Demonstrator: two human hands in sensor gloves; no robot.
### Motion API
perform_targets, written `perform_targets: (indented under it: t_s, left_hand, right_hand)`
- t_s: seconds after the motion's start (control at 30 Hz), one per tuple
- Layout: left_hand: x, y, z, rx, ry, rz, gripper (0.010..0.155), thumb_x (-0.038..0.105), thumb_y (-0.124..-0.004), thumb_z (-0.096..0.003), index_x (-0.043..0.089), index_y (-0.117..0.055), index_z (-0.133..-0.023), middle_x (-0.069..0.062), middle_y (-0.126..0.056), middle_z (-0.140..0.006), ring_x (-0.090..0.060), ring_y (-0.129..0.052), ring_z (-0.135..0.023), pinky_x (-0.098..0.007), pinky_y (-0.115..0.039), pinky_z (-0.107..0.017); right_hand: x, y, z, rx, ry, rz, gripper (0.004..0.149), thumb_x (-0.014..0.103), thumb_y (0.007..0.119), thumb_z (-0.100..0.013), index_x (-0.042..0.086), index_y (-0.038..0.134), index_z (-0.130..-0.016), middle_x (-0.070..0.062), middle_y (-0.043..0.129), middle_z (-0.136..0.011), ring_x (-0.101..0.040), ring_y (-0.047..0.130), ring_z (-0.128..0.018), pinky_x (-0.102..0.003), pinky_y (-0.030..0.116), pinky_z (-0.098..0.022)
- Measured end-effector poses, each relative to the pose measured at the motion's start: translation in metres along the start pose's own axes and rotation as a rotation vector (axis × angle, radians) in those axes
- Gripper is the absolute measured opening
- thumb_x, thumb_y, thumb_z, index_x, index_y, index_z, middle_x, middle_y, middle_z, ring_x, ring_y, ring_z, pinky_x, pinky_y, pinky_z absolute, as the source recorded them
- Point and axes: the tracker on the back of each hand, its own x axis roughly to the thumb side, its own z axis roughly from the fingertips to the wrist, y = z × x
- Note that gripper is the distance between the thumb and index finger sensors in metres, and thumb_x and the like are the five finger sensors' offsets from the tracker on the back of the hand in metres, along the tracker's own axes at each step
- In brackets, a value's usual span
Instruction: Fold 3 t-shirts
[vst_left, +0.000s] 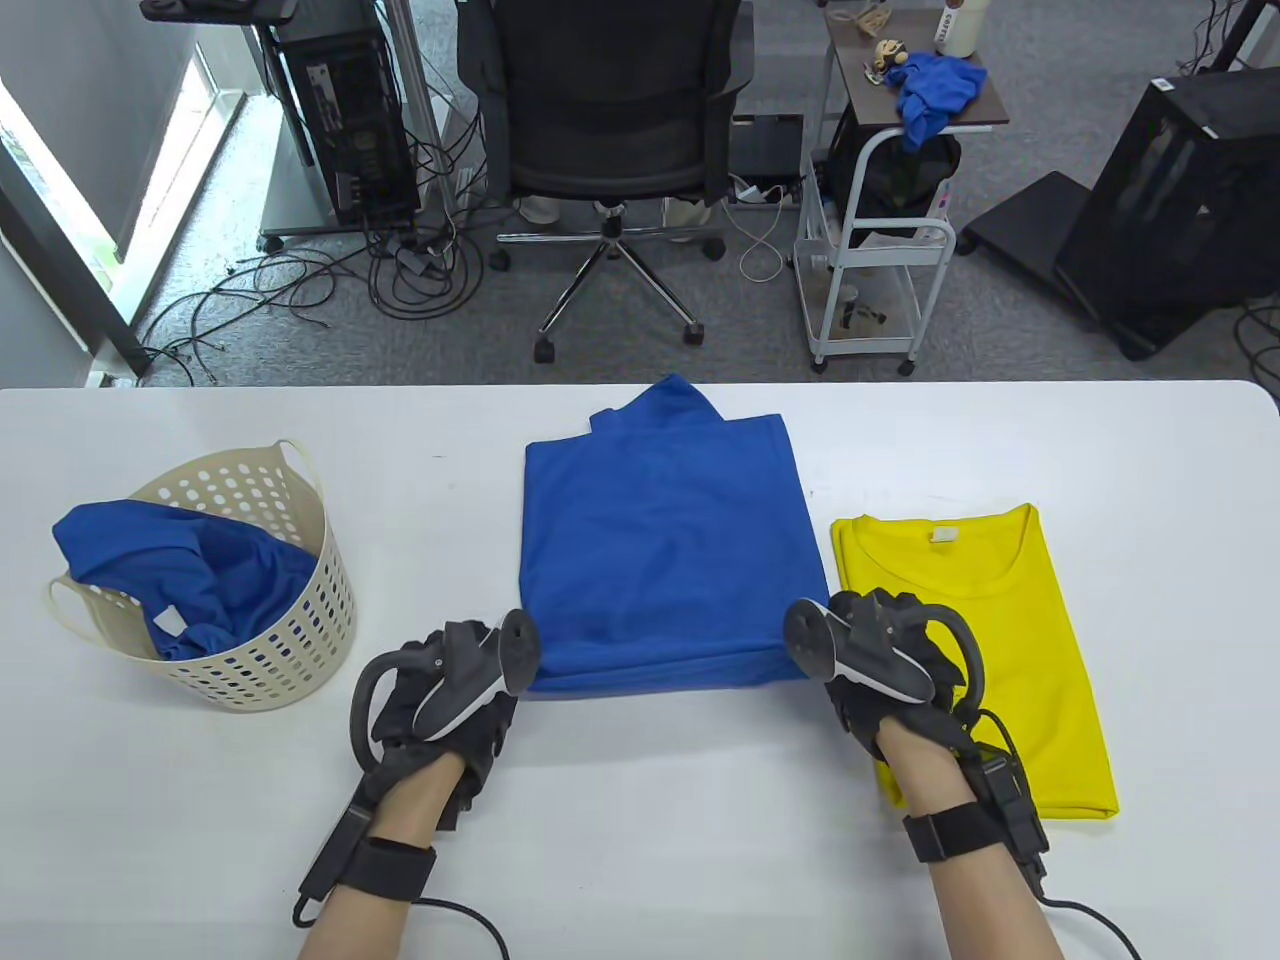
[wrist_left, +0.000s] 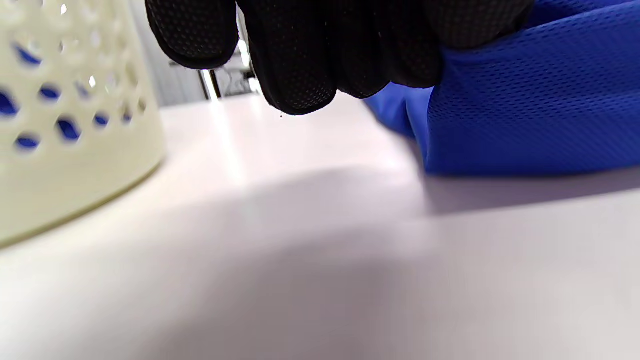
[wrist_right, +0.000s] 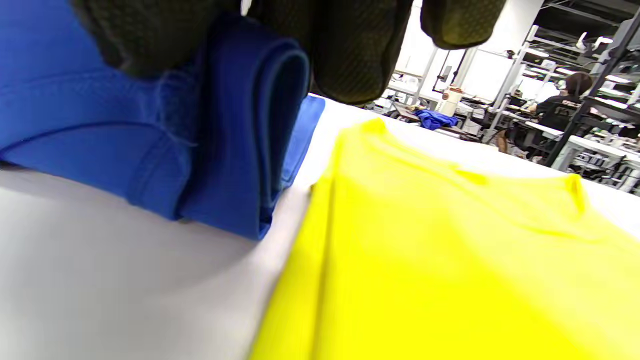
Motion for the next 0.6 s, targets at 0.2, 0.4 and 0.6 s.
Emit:
perform_targets:
  t_s: [0.2,0.4,0.6]
  left_hand:
    - [-0.013,0.007,0.035,0.011,-0.008,0.024,0.040,0.051,-0.067,-0.0449,0.033,-0.084,-0.076,0.011,-0.081,-0.092,-0.014,-0.088,-0.082,-0.045,-0.073,-0.068]
    - [-0.032,0.069,0.093,0.184,-0.016,0.058,0.040,0.052,-0.067,-0.0452,0.032,-0.085,-0.075,0.010,-0.082,-0.091,-0.014,-0.089,-0.081,-0.045,-0.073,-0.067]
    - [-0.045,0.130,0.118,0.286,0.016,0.104,0.040,0.052,-0.067,-0.0462,0.031,-0.086,-0.075,0.009,-0.083,-0.091,-0.016,-0.089,-0.080,-0.046,-0.073,-0.067]
  right_hand:
    - [0.010,-0.015,0.026,0.043,-0.064,0.020,0.041,0.039,0.081,-0.040,0.031,0.084,-0.081,0.000,0.083,-0.090,-0.034,0.083,-0.083,-0.064,0.058,-0.067]
    - [0.006,-0.075,0.069,-0.009,-0.101,0.009,0.040,0.038,0.079,-0.042,0.032,0.082,-0.082,0.000,0.081,-0.093,-0.034,0.081,-0.085,-0.064,0.057,-0.068]
    - [-0.007,-0.145,0.089,-0.134,-0.056,-0.019,0.041,0.037,0.075,-0.045,0.029,0.081,-0.085,-0.002,0.081,-0.094,-0.036,0.080,-0.086,-0.065,0.056,-0.068]
